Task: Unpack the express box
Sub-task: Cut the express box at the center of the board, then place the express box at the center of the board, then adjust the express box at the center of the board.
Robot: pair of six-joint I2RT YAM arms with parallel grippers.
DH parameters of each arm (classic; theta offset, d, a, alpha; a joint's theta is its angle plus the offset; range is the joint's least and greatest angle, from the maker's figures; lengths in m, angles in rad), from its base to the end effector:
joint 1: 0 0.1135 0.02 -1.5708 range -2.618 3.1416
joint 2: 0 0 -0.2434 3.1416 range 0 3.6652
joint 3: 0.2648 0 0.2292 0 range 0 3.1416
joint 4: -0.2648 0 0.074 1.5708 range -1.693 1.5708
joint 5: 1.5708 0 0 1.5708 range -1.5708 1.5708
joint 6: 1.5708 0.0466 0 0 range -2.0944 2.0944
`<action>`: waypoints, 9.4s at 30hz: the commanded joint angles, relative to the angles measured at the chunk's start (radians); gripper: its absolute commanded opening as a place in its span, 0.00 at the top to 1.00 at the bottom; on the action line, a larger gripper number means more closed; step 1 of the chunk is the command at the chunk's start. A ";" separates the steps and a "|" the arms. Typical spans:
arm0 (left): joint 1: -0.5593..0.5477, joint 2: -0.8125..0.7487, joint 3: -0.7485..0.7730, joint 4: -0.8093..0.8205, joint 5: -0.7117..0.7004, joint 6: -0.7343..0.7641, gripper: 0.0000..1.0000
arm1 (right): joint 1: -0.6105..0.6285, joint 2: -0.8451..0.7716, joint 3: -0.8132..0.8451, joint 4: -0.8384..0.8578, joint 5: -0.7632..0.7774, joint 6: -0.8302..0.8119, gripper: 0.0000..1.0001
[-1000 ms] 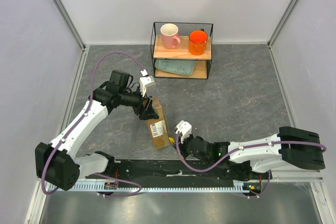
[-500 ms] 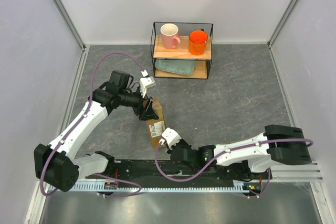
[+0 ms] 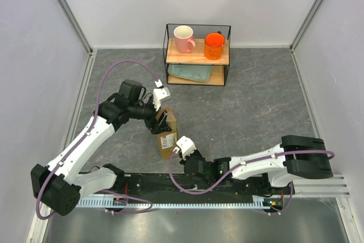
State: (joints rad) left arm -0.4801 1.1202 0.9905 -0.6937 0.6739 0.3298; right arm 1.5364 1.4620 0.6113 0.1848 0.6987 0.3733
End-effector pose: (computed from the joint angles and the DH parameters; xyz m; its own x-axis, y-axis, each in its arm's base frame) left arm 0.1783 -0.1256 0.2825 -0.3768 0.4815 -0.7913 0.9081 0.3606 -0.2129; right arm 0.0393 0.2696 0.1610 -0.2925 -0.3809 -0.8771 -0.6886 0.7204 -0.0832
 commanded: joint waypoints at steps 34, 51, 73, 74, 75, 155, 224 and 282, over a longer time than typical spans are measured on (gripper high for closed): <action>-0.089 -0.231 -0.302 -0.010 -0.200 0.222 0.78 | -0.009 0.244 0.096 0.133 -0.084 0.157 1.00; -0.089 -0.235 -0.319 -0.036 -0.211 0.244 0.79 | -0.009 0.336 0.065 0.108 -0.100 0.242 1.00; -0.087 -0.204 -0.320 -0.027 -0.255 0.226 0.86 | 0.079 0.336 0.018 -0.080 -0.087 0.334 1.00; -0.087 -0.204 -0.320 -0.029 -0.254 0.226 0.86 | 0.082 0.337 0.018 -0.084 -0.087 0.340 1.00; -0.087 -0.204 -0.320 -0.029 -0.254 0.226 0.86 | 0.085 0.336 0.018 -0.094 -0.088 0.343 1.00; 0.050 -0.077 -0.122 0.161 0.558 -0.319 0.96 | 0.128 -0.516 -0.171 -0.206 0.311 0.165 0.26; 0.360 0.170 -0.184 0.272 0.335 -0.216 0.01 | -0.055 0.281 0.409 -0.159 -0.134 0.099 0.12; 0.022 0.287 0.120 -0.312 0.224 0.529 0.01 | -0.085 -0.325 0.193 -0.748 -0.327 0.231 1.00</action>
State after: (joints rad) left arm -0.4171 1.4693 1.1740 -1.1851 0.9699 0.9302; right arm 1.4395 1.1427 0.8524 -0.5629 0.4137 0.4786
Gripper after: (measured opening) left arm 0.994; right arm 0.029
